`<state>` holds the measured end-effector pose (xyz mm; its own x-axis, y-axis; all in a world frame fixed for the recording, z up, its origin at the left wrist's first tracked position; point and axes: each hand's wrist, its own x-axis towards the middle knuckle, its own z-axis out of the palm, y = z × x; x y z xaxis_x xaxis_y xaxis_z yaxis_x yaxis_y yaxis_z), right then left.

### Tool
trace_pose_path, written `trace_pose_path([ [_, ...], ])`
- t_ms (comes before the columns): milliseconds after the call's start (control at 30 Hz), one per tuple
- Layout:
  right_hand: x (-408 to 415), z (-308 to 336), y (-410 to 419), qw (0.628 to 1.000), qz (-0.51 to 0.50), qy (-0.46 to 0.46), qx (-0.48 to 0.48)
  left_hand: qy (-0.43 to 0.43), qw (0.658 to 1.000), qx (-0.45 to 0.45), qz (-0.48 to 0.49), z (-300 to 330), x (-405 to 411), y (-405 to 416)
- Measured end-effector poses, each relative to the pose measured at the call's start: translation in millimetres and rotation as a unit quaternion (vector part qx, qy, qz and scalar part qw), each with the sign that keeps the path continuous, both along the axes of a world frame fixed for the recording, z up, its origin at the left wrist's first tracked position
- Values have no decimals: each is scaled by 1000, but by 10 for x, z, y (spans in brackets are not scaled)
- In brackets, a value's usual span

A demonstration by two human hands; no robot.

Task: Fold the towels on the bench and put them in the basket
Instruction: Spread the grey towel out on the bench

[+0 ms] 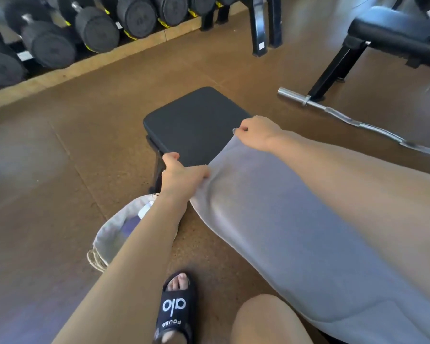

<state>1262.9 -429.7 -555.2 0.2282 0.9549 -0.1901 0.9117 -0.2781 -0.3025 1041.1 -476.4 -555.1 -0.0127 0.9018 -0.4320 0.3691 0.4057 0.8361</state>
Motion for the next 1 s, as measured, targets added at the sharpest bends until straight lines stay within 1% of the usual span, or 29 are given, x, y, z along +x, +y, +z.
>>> trace_pose_path([
  [67,31,38,4,1000,7,4,-8,1,1000,-26,0,-21,1,19],
  [100,41,74,-12,999,1,30,-16,2,999,-40,5,-36,-7,32],
  [167,61,138,-53,993,-23,112,-40,12,997,-70,7,-62,-23,50],
  [233,68,220,-114,978,-54,190,-66,23,995,-98,-15,-86,-29,44],
  [267,75,253,-146,974,-60,199,-84,29,993,-108,-34,-90,-24,31],
  [333,96,309,-228,976,-41,172,-130,58,989,-110,-84,-92,-7,2],
  [367,99,344,-268,974,-25,161,-155,87,984,-108,-113,-71,2,-25],
  [467,114,425,-366,956,9,179,-232,185,960,-88,-193,-35,5,-72],
  [567,139,445,-420,946,47,178,-266,238,942,-20,-234,-29,-13,-94],
  [633,154,440,-453,944,57,175,-273,242,942,26,-233,-44,-18,-92],
  [767,165,458,-523,953,66,144,-256,198,948,84,-233,-41,-9,-98],
  [867,179,490,-492,966,54,165,-191,168,956,115,-210,-30,3,-84],
  [1000,268,520,-342,980,19,187,-73,154,964,148,-160,-31,-5,-31],
])
